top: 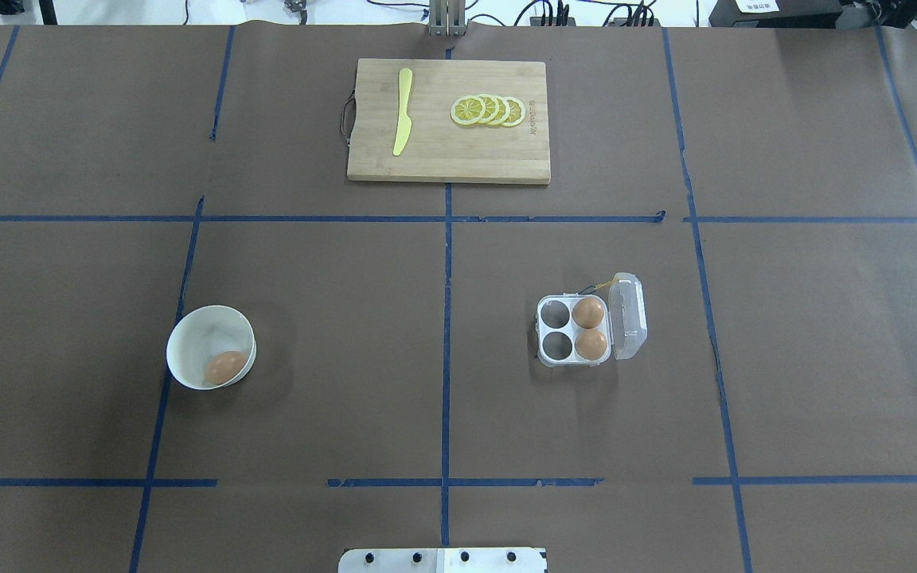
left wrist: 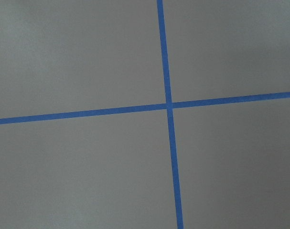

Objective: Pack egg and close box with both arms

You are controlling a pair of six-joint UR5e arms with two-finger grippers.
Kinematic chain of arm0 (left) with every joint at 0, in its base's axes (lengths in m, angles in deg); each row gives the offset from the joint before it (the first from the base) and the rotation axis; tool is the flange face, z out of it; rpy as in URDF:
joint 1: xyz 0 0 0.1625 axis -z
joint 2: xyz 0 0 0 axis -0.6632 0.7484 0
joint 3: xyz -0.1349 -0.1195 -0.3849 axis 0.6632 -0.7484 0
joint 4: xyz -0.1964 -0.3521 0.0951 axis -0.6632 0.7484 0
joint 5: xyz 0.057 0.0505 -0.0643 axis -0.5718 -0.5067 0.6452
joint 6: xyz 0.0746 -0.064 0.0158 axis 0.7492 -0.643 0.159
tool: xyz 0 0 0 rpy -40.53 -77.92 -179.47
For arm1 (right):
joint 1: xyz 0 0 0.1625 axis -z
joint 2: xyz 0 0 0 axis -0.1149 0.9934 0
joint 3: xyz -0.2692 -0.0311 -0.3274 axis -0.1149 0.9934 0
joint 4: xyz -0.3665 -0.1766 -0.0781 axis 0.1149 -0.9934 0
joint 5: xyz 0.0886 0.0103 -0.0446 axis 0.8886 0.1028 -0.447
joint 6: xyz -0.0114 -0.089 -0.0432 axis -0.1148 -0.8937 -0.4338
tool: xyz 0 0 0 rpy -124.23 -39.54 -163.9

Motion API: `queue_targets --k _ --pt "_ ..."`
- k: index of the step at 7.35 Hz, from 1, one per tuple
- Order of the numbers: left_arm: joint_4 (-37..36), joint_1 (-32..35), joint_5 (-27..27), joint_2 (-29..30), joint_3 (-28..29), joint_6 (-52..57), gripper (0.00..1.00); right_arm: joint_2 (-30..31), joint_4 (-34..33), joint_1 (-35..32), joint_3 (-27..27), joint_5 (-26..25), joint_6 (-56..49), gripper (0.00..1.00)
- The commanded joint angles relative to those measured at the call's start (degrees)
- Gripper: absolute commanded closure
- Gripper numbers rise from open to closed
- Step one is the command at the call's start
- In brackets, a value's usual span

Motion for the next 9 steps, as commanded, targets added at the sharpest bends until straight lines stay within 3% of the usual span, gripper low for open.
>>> queue_targets --k 1,3,4,7,9 --pt "0.44 0.00 0.09 0.44 -0.94 -0.18 0.00 -0.35 -0.09 0.00 -0.18 0.26 0.22 0.00" --pt "4.03 -1.13 -0.09 1.67 -5.06 -0.70 0.00 -0.62 -0.09 0.09 -0.36 0.44 0.31 0.00" --pt "4.04 -5.67 -0.52 2.20 -8.21 -3.92 0.00 -0.71 -0.09 0.00 -0.44 0.35 0.57 0.00" --pt "4.22 -22.28 -5.35 2.82 -20.60 -31.89 0.00 -1.67 0.00 0.09 -0.45 0.35 0.48 0.00" --pt "9.28 -30.98 -5.53 2.74 -23.27 -48.95 0.00 -2.55 -0.17 0.00 -0.53 0.70 0.74 0.00"
